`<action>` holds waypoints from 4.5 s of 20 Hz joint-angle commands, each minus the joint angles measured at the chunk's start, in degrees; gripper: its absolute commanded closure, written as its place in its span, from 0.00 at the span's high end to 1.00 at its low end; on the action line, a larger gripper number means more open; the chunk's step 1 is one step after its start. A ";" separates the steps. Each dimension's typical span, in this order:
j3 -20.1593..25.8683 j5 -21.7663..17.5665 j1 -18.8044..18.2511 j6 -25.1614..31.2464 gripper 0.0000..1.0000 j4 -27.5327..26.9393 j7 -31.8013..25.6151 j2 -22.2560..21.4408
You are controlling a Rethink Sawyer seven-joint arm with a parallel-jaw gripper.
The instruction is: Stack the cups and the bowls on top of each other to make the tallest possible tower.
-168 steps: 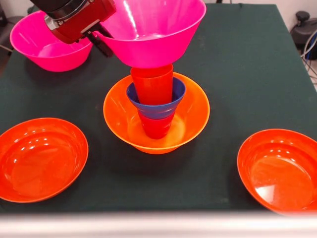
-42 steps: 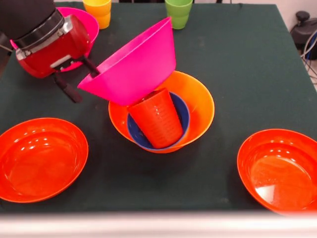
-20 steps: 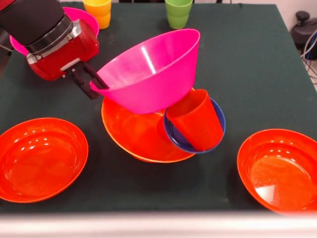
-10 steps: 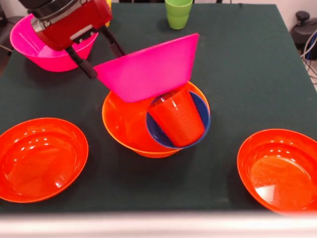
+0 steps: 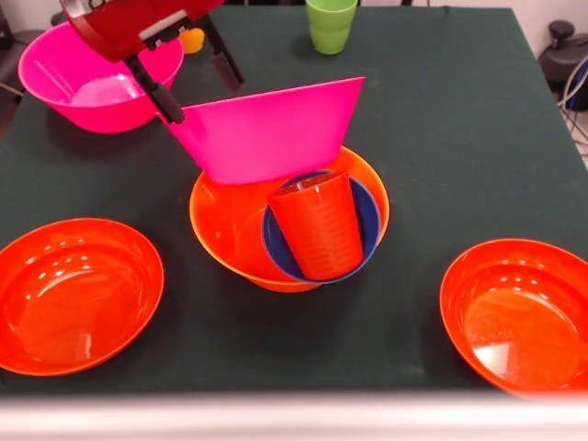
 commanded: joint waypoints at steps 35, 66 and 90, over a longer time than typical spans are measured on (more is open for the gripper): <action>-12.40 -14.18 19.25 -0.99 1.00 -4.14 8.48 -5.90; -19.15 -13.23 21.15 -9.77 1.00 -11.10 0.64 7.21; -18.11 -17.41 11.93 -6.36 1.00 -4.77 -20.29 4.14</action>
